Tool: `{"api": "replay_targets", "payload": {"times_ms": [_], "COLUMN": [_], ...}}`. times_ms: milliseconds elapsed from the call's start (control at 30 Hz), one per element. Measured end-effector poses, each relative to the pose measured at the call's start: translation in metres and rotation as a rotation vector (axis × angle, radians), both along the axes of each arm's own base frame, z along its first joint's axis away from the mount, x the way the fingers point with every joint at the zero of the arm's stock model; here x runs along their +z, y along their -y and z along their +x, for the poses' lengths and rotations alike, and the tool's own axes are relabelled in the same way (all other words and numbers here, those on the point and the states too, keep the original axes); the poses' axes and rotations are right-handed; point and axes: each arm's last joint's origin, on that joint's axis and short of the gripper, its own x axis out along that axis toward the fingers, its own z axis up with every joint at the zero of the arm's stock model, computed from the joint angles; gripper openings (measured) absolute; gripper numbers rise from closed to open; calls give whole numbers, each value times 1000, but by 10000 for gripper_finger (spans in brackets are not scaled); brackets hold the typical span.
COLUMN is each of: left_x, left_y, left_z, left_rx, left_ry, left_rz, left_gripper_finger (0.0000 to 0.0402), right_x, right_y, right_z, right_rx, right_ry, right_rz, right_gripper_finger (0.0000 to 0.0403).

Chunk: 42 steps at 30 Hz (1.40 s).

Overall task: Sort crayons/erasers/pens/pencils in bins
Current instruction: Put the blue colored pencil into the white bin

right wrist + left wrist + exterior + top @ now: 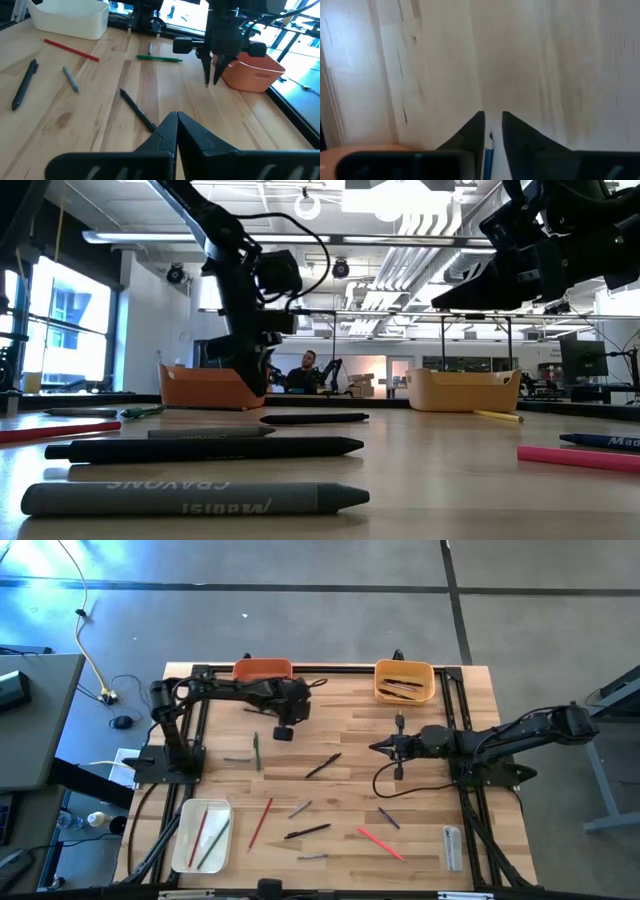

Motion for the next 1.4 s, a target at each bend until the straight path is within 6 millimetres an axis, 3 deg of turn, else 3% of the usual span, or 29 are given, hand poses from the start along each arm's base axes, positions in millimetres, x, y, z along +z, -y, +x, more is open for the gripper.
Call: {"api": "replay_targets", "payload": {"times_ms": [300, 833, 1400], "left_x": [-7, -15, -16], "left_y": [-4, -18, -16], "left_z": [-5, -12, -13], "left_rx": [23, 47, 57], "left_ry": [-65, -80, -99], "left_rz": [-6, -18, -34], "left_gripper_finger": [114, 86, 81], "right_x": [1, 1, 1], "right_y": [0, 0, 0], "right_z": [0, 0, 0], "right_rx": [7, 9, 9], "right_ry": [5, 6, 6], "right_rz": [-6, -5, -5], "right_gripper_finger": [0, 0, 0]}}
